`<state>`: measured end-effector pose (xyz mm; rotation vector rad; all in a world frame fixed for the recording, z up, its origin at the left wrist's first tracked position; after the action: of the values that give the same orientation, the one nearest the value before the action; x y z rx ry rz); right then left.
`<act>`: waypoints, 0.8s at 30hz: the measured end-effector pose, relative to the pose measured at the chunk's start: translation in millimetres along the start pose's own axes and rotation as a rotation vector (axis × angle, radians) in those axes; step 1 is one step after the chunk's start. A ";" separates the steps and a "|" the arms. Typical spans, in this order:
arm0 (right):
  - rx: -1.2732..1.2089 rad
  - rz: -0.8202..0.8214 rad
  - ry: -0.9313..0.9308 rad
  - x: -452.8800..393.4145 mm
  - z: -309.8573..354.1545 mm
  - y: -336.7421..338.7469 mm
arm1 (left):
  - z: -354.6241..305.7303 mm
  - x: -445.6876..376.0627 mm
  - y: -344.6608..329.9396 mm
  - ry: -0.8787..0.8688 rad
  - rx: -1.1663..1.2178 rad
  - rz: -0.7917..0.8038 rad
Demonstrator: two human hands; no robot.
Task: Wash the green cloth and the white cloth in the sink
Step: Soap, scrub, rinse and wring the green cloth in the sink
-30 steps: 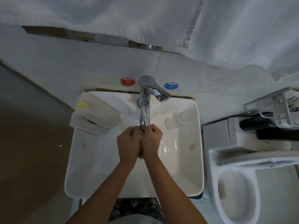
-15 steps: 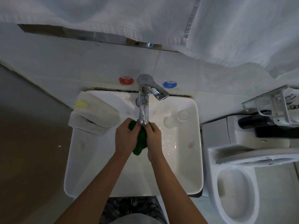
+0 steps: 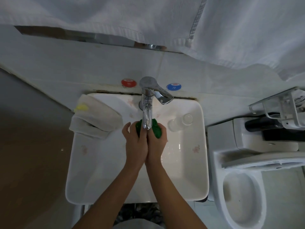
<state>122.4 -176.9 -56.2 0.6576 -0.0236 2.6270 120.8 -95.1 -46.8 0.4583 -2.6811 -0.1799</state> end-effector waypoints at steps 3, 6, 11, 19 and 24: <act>0.028 -0.015 0.029 -5.8 3.6 -0.7 | -8.4 9.9 6.3 -0.120 -0.065 -0.008; 0.012 -0.001 -0.039 -6.2 1.6 -5.1 | -0.7 -3.2 15.2 -0.032 0.093 -0.033; -0.027 0.015 -0.135 -5.4 -2.7 -8.9 | 6.3 -10.7 13.9 0.022 0.027 -0.024; 0.011 0.044 -0.158 -8.0 -4.4 -2.0 | 10.4 -32.6 19.0 0.323 0.177 -0.016; -0.165 0.006 -0.277 -7.2 -7.7 -4.1 | 4.5 -18.7 12.2 0.205 0.226 0.031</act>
<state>126.4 -175.2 -66.7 0.9555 -0.3215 2.4858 131.5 -76.9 -55.5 0.4754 -2.5141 0.1731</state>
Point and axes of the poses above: each hand's wrist, its own x-axis away from the middle knuckle, its own y-axis out of the back of the hand, z = x × y, the point moved 5 cm from there along -x, towards the middle knuckle, and after that the axes turned 9 degrees about x, right-handed, at the moved point
